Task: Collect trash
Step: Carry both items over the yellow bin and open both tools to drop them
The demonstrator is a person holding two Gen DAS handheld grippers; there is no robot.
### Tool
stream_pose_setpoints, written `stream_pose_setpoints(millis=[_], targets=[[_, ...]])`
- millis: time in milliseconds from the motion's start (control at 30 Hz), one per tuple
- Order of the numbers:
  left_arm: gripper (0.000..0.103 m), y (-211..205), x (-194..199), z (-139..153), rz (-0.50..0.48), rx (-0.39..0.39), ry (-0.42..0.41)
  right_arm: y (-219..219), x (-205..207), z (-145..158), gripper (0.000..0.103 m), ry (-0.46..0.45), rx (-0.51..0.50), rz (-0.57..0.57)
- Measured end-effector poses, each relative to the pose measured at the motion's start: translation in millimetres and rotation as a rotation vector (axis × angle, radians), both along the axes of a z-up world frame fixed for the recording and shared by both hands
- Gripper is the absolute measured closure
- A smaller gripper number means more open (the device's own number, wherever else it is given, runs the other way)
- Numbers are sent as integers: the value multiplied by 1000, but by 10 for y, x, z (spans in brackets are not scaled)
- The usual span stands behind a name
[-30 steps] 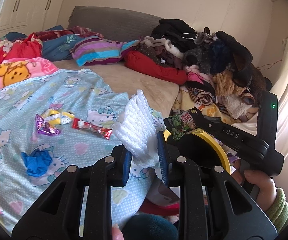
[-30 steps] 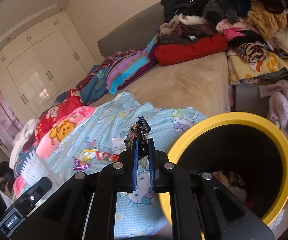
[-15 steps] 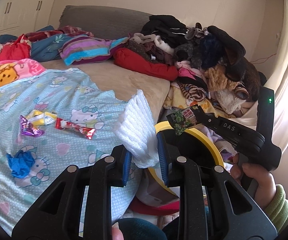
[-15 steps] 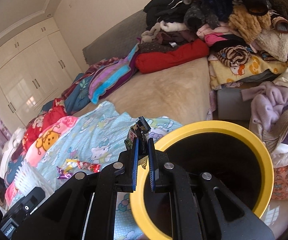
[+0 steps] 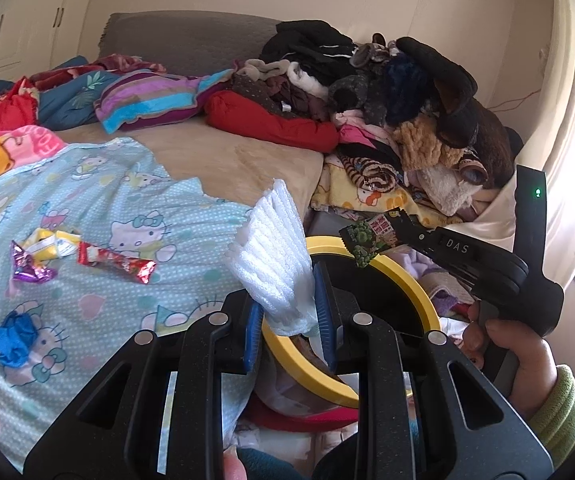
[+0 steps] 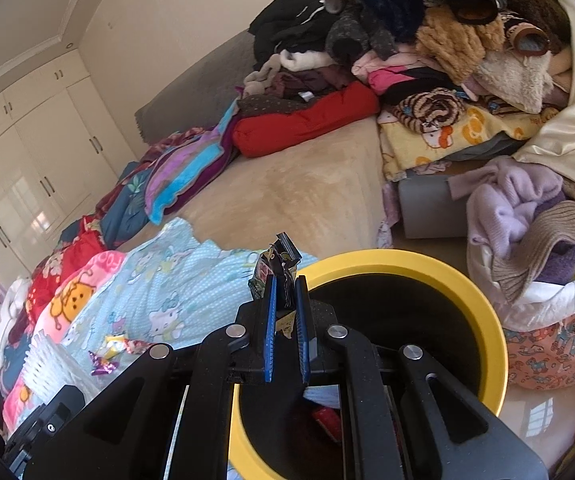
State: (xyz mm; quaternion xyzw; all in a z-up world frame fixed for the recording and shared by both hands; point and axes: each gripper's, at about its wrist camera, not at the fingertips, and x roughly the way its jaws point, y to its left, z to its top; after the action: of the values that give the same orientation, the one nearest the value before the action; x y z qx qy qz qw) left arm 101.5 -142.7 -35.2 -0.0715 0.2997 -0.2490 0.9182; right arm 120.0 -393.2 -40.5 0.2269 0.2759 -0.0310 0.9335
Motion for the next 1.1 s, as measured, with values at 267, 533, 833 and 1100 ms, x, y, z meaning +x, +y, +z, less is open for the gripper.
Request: stream_pose_setpoints(millis=[267,533,833,1100], targets=[[85,-197,87,-61,-24,20,-5,-127,-13,-70,94,16,-5,-37],[85,-272,238,-130,-26,33,7,-237,11,-170,94,42,-4,-66],[85,-433,410,-234,-43,46,28,-359,13,-287,94,76,4,-93],[84,-646,550,-347,-82,60,40,-469,26,-380,94,101,18,-111]])
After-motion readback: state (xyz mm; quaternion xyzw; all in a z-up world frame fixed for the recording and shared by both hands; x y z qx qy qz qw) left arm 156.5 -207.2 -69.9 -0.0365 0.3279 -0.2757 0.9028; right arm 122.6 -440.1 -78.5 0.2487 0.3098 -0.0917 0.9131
